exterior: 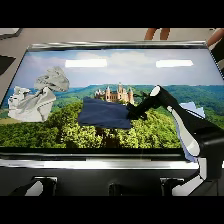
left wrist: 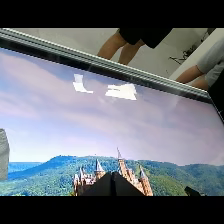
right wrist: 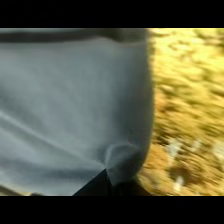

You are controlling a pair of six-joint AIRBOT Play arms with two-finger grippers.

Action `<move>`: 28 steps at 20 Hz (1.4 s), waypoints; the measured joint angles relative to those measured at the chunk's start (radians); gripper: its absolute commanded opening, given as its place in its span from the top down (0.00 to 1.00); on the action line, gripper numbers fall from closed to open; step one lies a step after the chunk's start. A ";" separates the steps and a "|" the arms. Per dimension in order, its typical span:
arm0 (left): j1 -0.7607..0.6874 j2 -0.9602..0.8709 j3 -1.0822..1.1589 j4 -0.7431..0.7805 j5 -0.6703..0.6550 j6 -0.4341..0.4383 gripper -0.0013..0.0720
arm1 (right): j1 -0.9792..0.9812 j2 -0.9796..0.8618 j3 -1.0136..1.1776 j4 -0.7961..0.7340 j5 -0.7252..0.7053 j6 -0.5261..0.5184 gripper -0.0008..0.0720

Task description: Fold the shirts.

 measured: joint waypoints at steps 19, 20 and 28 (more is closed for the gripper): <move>0.000 0.039 0.000 -0.013 -0.011 0.020 0.94 | -0.780 0.567 0.127 -0.151 0.184 0.106 0.93; 0.000 0.042 0.000 -0.013 -0.011 0.022 0.94 | -0.812 0.578 0.127 -0.154 0.199 0.122 0.93; 0.000 0.061 0.000 -0.013 -0.029 0.039 0.94 | -0.960 0.608 0.098 -0.392 0.431 0.181 0.93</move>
